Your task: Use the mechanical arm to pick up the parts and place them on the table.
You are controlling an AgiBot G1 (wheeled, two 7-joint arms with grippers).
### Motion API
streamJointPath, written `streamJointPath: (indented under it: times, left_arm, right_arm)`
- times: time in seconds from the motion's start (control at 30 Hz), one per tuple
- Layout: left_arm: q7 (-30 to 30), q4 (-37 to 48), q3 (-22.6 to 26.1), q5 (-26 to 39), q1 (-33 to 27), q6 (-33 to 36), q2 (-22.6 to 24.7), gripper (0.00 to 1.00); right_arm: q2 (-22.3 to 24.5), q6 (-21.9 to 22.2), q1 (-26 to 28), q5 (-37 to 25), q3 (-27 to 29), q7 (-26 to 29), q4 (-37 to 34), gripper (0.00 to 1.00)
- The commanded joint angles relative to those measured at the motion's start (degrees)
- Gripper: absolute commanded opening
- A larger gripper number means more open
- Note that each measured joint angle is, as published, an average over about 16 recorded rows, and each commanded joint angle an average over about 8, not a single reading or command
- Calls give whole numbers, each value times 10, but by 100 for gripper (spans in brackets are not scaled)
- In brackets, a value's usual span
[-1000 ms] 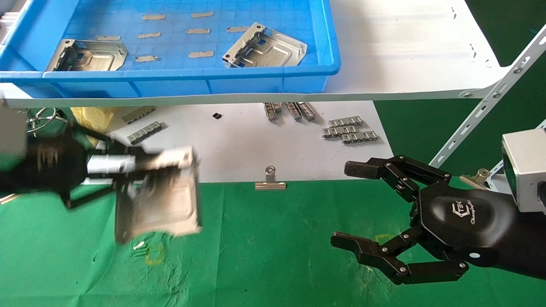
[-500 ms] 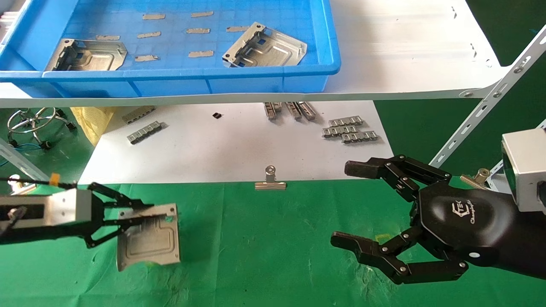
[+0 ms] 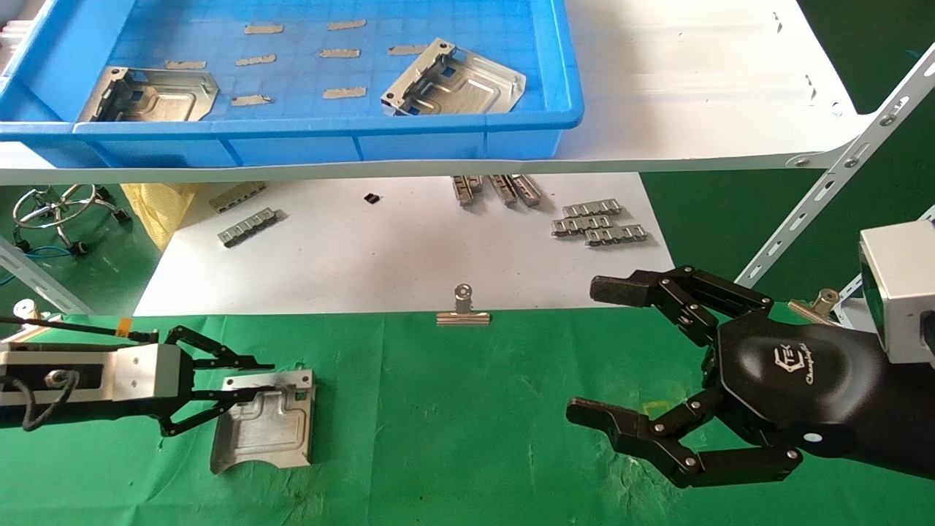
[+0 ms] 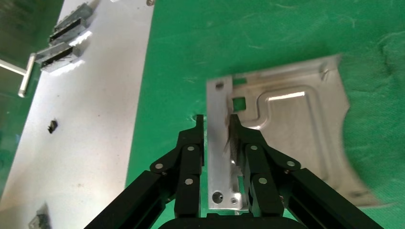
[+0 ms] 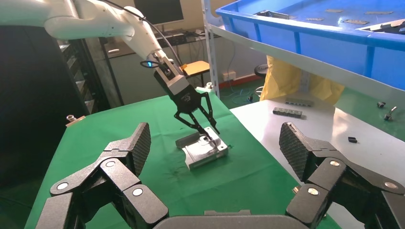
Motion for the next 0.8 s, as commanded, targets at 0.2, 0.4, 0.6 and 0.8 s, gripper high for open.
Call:
streamJointPath:
  times: [0.2,0.4,0.6,0.8]
  left_arm:
    - [-2,37,-6,-8,-12,10,14,100]
    - [-81,92,-32,-49,-3,31,29,100]
    - [-148,134,-50,-76,8,33,43,100]
    - [-148,136,-52,-79,10,32,44,100]
  right_arm:
    - [0,0,0,0,0,0,0,100]
    - [0,0,0,0,0,0,0,100]
    - [0,0,0,0,0,0,0,100]
    - [0,0,0,0,0,0,0,100]
